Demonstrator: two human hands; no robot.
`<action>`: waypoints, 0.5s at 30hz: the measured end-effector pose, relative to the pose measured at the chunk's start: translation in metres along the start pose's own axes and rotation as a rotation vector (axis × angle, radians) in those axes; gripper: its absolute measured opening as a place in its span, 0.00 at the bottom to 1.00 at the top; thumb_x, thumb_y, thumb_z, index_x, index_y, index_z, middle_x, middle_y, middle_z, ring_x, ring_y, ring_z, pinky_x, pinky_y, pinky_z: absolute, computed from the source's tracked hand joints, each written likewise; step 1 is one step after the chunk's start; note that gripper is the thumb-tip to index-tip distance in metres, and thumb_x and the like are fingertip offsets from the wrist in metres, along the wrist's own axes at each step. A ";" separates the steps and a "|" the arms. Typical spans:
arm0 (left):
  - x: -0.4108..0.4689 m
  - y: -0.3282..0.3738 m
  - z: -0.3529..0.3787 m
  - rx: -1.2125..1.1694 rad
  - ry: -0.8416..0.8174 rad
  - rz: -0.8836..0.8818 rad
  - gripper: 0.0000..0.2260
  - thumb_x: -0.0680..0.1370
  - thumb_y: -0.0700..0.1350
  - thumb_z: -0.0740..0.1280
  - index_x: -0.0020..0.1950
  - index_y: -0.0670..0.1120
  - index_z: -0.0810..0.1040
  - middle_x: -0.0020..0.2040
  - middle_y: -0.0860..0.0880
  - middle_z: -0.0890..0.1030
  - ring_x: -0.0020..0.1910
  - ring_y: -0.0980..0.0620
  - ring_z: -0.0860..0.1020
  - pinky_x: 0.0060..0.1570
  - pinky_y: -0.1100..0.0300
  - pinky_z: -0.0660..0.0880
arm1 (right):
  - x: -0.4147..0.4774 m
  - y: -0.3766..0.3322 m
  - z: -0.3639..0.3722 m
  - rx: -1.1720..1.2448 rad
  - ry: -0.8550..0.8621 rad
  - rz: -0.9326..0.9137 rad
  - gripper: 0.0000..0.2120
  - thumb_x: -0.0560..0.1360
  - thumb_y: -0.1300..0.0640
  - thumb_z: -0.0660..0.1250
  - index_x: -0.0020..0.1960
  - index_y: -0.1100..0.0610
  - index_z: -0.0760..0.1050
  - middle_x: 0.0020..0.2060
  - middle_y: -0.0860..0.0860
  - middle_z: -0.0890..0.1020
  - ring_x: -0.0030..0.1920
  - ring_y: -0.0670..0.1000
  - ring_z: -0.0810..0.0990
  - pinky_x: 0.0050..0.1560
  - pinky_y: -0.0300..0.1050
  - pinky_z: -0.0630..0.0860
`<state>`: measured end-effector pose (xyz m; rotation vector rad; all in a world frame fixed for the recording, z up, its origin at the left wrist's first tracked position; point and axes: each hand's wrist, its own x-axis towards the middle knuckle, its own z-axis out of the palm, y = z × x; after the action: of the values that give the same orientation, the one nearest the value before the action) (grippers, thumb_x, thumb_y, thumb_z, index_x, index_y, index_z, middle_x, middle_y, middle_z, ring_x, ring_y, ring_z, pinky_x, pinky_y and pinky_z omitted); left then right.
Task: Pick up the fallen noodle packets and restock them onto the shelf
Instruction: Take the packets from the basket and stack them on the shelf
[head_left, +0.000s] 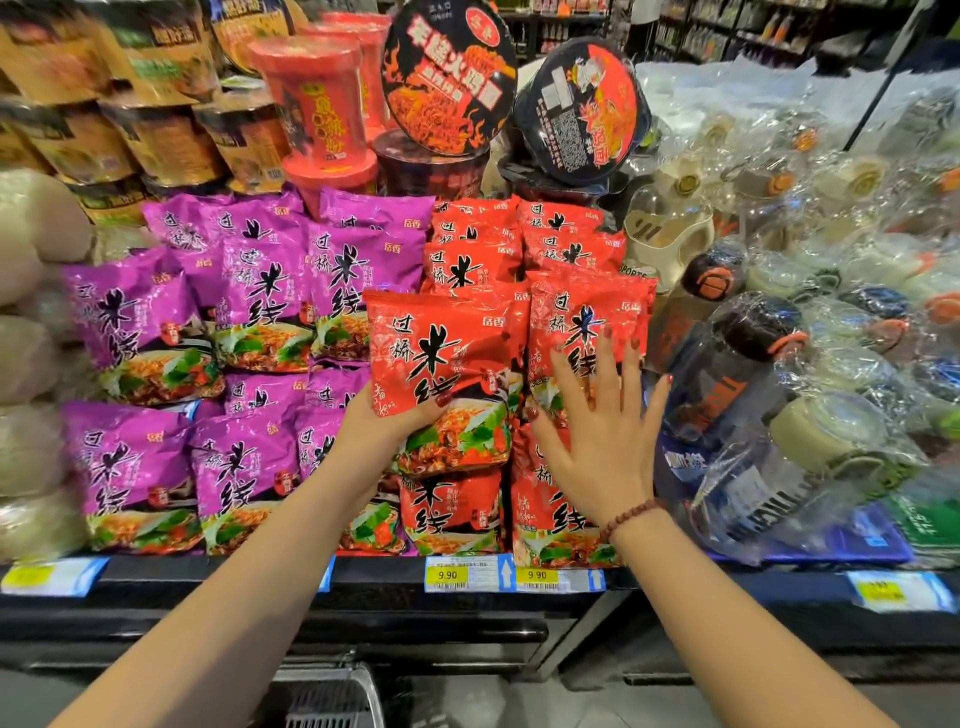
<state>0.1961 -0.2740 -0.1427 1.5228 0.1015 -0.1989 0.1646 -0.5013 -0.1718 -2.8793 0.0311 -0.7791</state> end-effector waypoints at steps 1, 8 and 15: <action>0.000 0.000 0.000 0.001 0.002 -0.002 0.24 0.68 0.46 0.77 0.62 0.49 0.75 0.54 0.49 0.84 0.54 0.49 0.82 0.61 0.45 0.75 | -0.010 -0.003 0.004 -0.007 -0.028 -0.005 0.28 0.78 0.37 0.49 0.76 0.43 0.56 0.78 0.55 0.52 0.77 0.61 0.48 0.72 0.67 0.39; 0.001 0.001 0.005 -0.023 0.045 -0.028 0.14 0.71 0.41 0.75 0.51 0.52 0.74 0.47 0.49 0.84 0.49 0.47 0.83 0.57 0.46 0.77 | -0.005 -0.003 0.042 -0.074 -0.185 0.044 0.30 0.78 0.35 0.48 0.77 0.45 0.56 0.78 0.55 0.47 0.77 0.63 0.45 0.71 0.72 0.48; -0.001 0.009 0.003 -0.024 0.036 -0.039 0.21 0.68 0.43 0.78 0.59 0.46 0.75 0.52 0.45 0.84 0.52 0.45 0.83 0.60 0.43 0.76 | -0.008 -0.007 0.023 0.086 -0.084 0.041 0.29 0.78 0.39 0.49 0.76 0.50 0.61 0.78 0.57 0.52 0.77 0.60 0.48 0.74 0.66 0.46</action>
<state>0.1970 -0.2768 -0.1335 1.5013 0.1617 -0.2006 0.1689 -0.4909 -0.1943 -2.8178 0.0448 -0.6359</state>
